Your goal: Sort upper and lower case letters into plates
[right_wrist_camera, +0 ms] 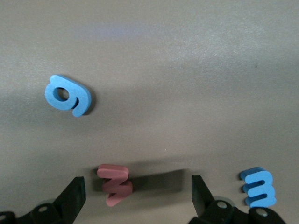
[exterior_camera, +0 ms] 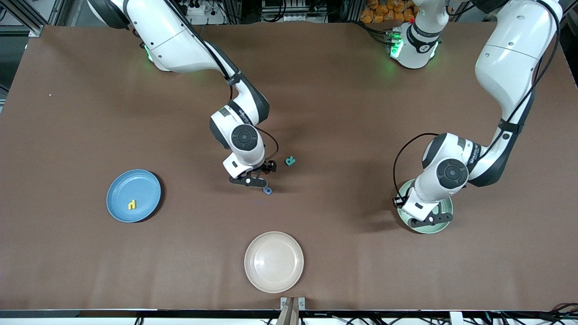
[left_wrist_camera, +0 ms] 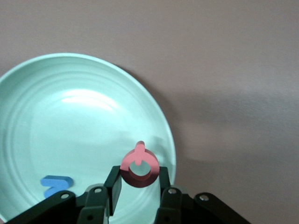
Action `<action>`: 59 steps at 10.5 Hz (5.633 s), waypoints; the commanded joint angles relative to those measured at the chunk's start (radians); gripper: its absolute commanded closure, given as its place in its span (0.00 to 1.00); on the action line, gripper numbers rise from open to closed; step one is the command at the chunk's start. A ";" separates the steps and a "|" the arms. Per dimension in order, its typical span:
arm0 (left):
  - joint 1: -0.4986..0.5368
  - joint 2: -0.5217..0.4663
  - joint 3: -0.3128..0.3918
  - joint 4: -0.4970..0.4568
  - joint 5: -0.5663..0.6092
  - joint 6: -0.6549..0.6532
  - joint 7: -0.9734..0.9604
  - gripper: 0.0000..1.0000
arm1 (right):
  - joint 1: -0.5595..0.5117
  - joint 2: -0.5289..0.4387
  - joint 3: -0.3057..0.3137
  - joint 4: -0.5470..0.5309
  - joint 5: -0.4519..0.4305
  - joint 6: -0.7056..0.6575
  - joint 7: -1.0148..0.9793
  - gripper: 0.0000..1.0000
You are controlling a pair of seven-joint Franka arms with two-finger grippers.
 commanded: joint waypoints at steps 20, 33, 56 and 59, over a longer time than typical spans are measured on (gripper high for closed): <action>-0.241 0.015 -0.168 0.216 0.003 -0.160 0.002 0.00 | -0.315 -0.181 -0.013 -0.032 0.017 -0.167 -0.365 1.00; -0.606 0.167 -0.010 0.238 0.000 0.109 0.439 0.00 | -0.610 -0.170 -0.013 -0.009 0.014 -0.192 -0.926 0.00; -0.635 0.158 -0.010 0.130 -0.003 0.099 0.393 0.85 | -0.581 -0.169 -0.010 -0.001 0.014 -0.192 -0.912 0.00; -0.620 0.145 -0.009 0.132 0.003 0.089 0.402 1.00 | -0.512 -0.166 -0.011 0.020 0.011 -0.188 -0.794 0.00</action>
